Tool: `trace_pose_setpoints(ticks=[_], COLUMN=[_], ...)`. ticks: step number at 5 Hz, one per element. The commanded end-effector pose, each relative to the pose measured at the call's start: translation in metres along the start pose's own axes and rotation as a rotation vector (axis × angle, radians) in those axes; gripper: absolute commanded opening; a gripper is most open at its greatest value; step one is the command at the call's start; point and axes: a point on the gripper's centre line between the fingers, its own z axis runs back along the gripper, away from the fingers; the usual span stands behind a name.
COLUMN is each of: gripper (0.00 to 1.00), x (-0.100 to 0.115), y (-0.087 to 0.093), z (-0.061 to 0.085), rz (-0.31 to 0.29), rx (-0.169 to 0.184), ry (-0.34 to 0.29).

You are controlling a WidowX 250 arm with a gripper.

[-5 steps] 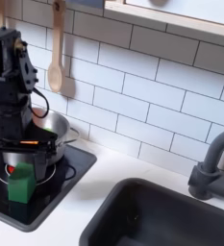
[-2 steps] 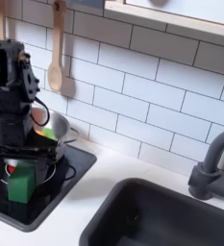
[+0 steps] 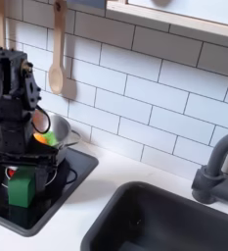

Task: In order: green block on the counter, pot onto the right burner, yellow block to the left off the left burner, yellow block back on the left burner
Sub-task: 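Put the green block on the counter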

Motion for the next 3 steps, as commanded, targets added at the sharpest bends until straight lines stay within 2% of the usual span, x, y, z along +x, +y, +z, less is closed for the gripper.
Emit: trace_pose_setpoints(ticks=[1, 2, 3], gripper=[1.0, 0.0, 0.0], x=[-0.0011, -0.0011, -0.0012], y=[-0.0004, 0.0018, 0.0043], z=[-0.004, -0.0038, -0.0048], rz=[0.001, -0.001, 0.007], rx=[0.02, 0.029, 0.025], ry=[0.015, 0.015, 0.016])
